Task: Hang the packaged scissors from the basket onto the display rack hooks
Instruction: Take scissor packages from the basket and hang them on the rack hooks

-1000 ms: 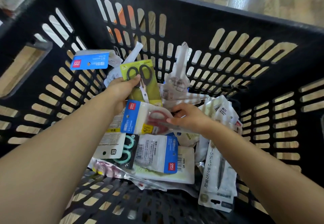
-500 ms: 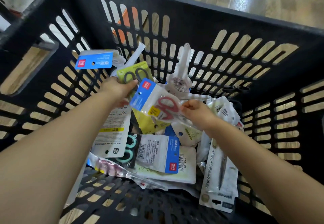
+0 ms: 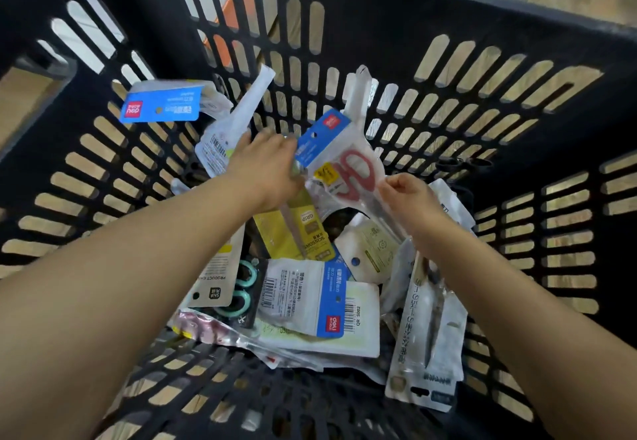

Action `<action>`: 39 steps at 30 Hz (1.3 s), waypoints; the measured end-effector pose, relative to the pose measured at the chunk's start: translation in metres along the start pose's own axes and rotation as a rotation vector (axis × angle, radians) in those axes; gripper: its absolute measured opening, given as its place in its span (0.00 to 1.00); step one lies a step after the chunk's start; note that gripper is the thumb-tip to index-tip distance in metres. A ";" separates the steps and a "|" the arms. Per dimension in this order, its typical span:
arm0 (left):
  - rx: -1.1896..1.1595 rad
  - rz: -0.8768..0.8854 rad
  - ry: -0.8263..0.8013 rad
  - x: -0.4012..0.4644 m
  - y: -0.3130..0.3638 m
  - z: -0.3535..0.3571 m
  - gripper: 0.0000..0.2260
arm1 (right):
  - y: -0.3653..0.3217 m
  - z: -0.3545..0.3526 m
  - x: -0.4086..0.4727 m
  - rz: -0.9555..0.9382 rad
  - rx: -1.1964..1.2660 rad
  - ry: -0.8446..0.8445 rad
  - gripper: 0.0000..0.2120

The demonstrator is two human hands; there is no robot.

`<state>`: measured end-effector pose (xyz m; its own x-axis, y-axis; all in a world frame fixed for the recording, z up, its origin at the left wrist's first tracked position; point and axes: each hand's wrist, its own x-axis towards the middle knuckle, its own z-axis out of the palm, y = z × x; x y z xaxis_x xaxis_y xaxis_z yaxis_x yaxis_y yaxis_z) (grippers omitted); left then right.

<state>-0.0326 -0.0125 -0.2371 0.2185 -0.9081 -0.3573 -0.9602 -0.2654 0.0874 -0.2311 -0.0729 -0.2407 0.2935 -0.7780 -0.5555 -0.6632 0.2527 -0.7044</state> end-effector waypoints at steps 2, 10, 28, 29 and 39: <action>0.081 0.025 -0.063 0.003 0.003 0.002 0.36 | 0.001 -0.004 0.002 0.005 -0.026 0.019 0.07; 0.441 0.184 -0.014 0.000 -0.002 -0.006 0.38 | 0.004 -0.009 0.003 0.037 0.030 0.027 0.07; 0.533 0.354 -0.517 -0.017 0.002 -0.027 0.29 | 0.004 -0.008 0.003 -0.031 0.019 -0.040 0.11; 0.504 0.333 -0.533 -0.019 0.001 -0.026 0.28 | 0.003 -0.008 0.001 -0.043 0.001 -0.058 0.14; -0.267 0.044 -0.435 -0.044 -0.055 -0.056 0.02 | -0.012 -0.006 -0.007 -0.115 0.180 -0.077 0.11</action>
<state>0.0206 0.0234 -0.1738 0.0321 -0.7164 -0.6969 -0.8763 -0.3555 0.3251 -0.2294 -0.0743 -0.2252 0.4160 -0.7632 -0.4945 -0.4906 0.2694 -0.8287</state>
